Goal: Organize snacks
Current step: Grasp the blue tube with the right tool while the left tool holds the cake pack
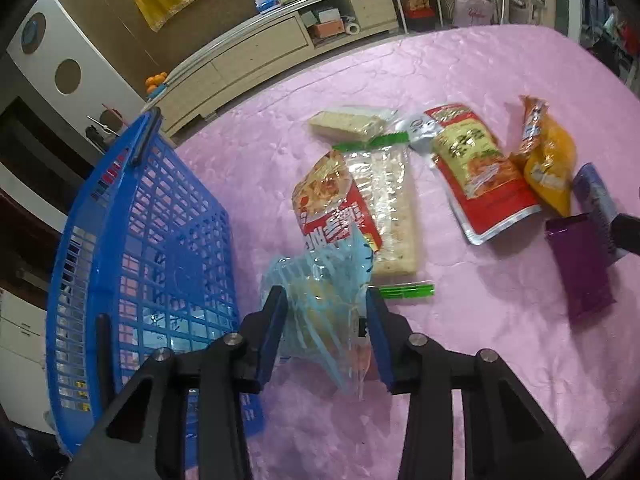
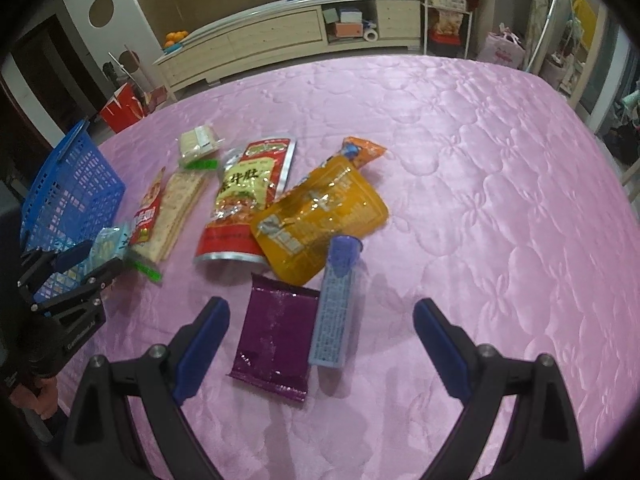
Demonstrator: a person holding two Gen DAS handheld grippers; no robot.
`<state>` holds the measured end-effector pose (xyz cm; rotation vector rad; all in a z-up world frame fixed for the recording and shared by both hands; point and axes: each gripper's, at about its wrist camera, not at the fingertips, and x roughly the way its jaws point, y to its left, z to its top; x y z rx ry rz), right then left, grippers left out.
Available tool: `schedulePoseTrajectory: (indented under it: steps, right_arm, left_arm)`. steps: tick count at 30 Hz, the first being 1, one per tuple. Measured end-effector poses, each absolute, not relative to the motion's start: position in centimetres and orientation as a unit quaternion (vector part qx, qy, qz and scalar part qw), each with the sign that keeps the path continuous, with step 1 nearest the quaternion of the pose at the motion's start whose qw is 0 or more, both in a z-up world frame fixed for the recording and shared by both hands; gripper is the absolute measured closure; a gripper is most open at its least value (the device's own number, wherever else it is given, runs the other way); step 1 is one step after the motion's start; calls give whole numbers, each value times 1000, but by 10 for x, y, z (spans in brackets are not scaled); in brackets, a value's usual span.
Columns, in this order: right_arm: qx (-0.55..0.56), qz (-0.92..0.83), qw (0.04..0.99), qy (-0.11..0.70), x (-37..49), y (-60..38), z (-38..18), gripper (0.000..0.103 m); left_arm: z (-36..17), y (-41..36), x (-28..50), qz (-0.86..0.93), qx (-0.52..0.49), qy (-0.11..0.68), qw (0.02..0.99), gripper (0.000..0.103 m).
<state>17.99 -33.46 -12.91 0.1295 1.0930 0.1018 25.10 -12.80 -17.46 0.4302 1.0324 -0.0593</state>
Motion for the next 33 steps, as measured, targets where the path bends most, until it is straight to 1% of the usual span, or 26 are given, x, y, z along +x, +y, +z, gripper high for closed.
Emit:
schedulePoseTrajectory:
  steps: [6,12,18,19,20,21,22,26,28,29,30,31,33]
  right_arm:
    - [55,42,854,516,176,-337,-119,8]
    - [45,33,852,520,184,-338,-119,8]
    - [54,34,842,536,202,-340,-128,8]
    - [58,34,840,538,205,-341,-130,9]
    - [58,31,835,546,209,-341,-135,13]
    - [54,28,831,553,212,-341,-139,25]
    - [52,27,828,558,214,-340,-141,34]
    - [41,13,810,585,223,-336,-162,39]
    - [39,11,811,584,223,-335,-166,55]
    - [33,12,809,586,223,-334,-165,61]
    - [32,15,808,588,223,-333,-165,70]
    - [31,17,807,589,223,-332,-164,75]
    - [22,16,809,588,221,-327,-161,77]
  left_arm:
    - [-157,-123,240,-46,165,491,854,68]
    - [-131,-138,224,-86,132,477,865,68]
    - [-124,-147,224,-113,110,477,865,68]
    - [-124,-148,224,-119,103,479,864,68]
    - [-124,-149,225,-123,98,480,863,68]
    - [-125,-150,226,-127,92,482,862,68]
    - [-127,-149,230,-130,89,485,860,68]
    - [-133,-150,235,-136,84,490,857,68]
    - [-133,-150,235,-141,81,493,855,68]
    - [-133,-149,234,-143,80,493,855,68]
    - [-132,-148,233,-146,78,492,855,68]
    - [-131,-148,232,-148,76,491,855,68]
    - [-128,-146,229,-149,72,489,857,68]
